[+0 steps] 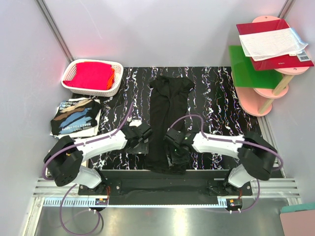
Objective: Fold and stack the t-shirts
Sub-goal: Grab the bottom of the folded rectangular tshirt with both arms
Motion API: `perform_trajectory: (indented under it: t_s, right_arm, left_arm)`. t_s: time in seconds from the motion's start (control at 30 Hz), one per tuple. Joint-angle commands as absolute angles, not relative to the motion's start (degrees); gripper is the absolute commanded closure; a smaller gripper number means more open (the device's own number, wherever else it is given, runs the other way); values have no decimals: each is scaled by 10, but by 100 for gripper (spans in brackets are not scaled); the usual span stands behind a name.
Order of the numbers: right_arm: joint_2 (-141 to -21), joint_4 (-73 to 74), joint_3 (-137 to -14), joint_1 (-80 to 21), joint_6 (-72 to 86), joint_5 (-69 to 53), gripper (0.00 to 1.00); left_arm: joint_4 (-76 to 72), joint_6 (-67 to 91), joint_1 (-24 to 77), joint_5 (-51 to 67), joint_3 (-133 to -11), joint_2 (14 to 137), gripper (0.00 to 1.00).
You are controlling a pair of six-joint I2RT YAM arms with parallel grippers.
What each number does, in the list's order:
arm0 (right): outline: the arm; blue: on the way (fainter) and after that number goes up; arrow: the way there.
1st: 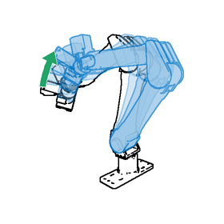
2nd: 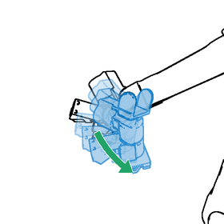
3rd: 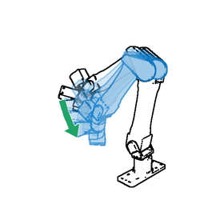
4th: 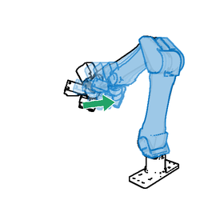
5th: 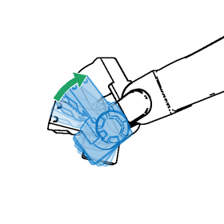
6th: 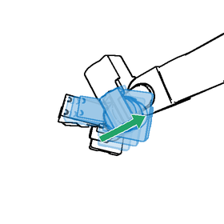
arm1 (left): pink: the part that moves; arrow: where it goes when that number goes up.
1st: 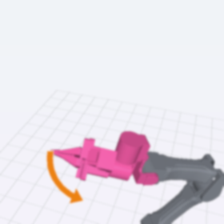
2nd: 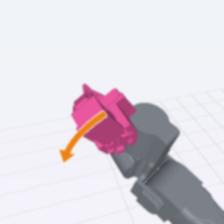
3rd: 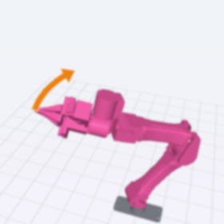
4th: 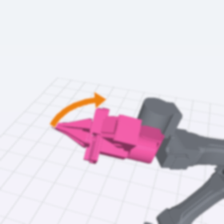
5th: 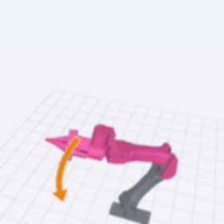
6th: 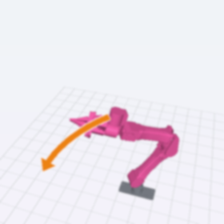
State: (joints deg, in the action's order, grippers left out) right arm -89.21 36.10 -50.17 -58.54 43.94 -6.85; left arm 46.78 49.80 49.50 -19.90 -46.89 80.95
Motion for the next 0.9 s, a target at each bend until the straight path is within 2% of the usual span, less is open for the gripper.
perform_trajectory:
  t_s: [0.0, 0.2, 0.33, 0.63, 0.87]
  right_arm:
    - [-784, 387, -505, -592, 455, -9, 34]
    - [-610, 393, -433, -592, 530, 100, 35]
    - [-507, 403, -333, -591, 608, 105, 39]
    - [-475, 352, -233, -591, 694, 46, 43]
    - [-511, 268, -207, -590, 693, 34, 43]
  left_arm:
    - [445, 516, 492, -193, -468, 774, 1]
    - [400, 532, 493, -195, -422, 690, 2]
    - [353, 541, 491, -166, -388, 671, 4]
    - [144, 598, 492, -22, -273, 700, 10]
    - [97, 603, 494, 18, -265, 744, 11]
